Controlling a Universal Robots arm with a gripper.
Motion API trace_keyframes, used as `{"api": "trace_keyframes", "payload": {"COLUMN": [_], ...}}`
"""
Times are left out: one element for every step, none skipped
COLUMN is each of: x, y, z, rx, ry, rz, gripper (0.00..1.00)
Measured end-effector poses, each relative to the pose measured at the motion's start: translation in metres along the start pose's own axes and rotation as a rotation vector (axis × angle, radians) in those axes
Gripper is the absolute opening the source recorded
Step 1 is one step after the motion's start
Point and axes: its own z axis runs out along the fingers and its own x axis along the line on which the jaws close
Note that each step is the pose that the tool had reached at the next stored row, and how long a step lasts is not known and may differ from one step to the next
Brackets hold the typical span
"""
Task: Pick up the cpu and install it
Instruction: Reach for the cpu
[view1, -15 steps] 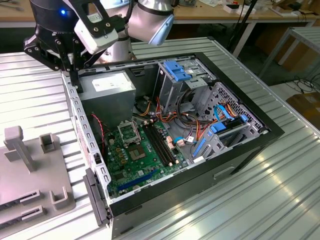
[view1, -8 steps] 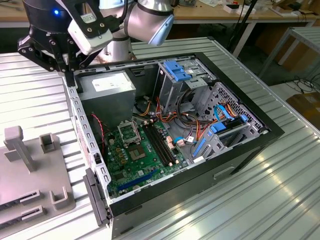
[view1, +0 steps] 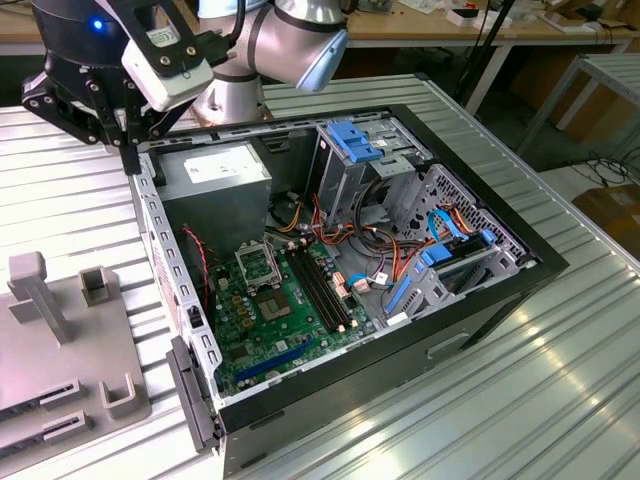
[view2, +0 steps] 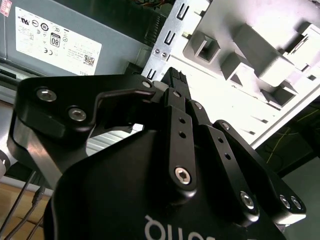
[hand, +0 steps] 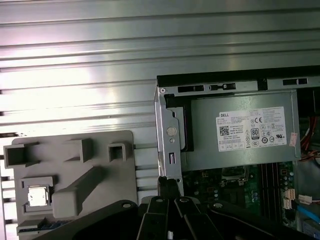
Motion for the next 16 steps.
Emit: {"api": "trace_keyframes", "payload": {"x": [0.001,0.002,0.0034,0.0043,0.0059,0.0071,0.008,0.0091,0.0099,0.0115,0.0139,0.0149,0.0156,0.0172,0.0178,0.0181], "y": [-0.0001,-0.0001,-0.0003,-0.0003,-0.0005,-0.0005,-0.0006,-0.0007,-0.0007,-0.0009,-0.0011,-0.0011,-0.0012,-0.0013,-0.0013,-0.0014], "z": [0.0,0.0,0.0,-0.0001,0.0,-0.0001,-0.0001,-0.0001,0.0,-0.0001,-0.0001,-0.0001,-0.0001,-0.0001,-0.0001,-0.0001], "rx": [0.0,0.0,0.0,0.0,0.0,0.0,0.0,0.0001,0.0,0.0,0.0,0.0,0.0,0.0,0.0,-0.0001], "ry": [0.0,0.0,0.0,0.0,0.0,0.0001,0.0001,0.0001,0.0,0.0,0.0,0.0,0.0,0.0,0.0001,-0.0001], "rz": [0.0,0.0,0.0,0.0,0.0,0.0,0.0,0.0,0.0,0.0,0.0,0.0,0.0,0.0,0.0,0.0], "gripper": [0.11,0.11,0.11,0.11,0.11,0.11,0.11,0.11,0.11,0.11,0.11,0.11,0.11,0.11,0.11,0.11]}}
